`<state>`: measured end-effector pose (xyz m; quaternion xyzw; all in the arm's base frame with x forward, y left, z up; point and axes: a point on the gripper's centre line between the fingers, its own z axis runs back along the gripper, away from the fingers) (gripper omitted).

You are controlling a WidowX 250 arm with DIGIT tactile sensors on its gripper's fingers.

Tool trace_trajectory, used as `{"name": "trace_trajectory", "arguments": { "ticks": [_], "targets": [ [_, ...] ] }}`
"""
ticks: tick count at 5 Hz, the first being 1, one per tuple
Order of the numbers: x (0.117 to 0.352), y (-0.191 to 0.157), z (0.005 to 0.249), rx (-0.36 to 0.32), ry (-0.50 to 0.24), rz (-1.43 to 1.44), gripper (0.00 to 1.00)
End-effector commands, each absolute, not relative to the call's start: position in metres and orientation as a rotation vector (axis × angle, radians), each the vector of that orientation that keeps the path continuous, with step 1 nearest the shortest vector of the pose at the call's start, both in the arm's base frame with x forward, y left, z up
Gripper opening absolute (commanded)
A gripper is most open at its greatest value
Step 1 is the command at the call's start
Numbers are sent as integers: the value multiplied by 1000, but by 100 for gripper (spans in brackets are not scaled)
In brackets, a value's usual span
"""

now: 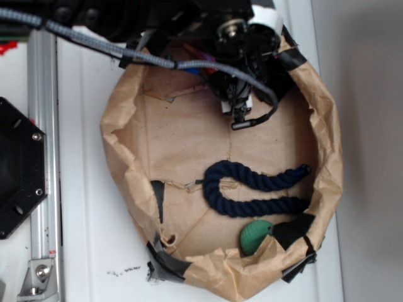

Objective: Grab the shell.

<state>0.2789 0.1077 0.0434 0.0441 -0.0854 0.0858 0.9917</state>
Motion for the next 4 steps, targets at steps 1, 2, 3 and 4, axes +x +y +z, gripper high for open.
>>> {"name": "trace_trajectory", "arguments": {
  "ticks": [1,2,3,4],
  "targets": [
    [278,115,42,162,-136,80,100],
    [272,120,28,171,-91,98,100],
    [270,123,28,183,-124,200,0],
    [270,123,27,188,-123,209,0]
  ]
}}
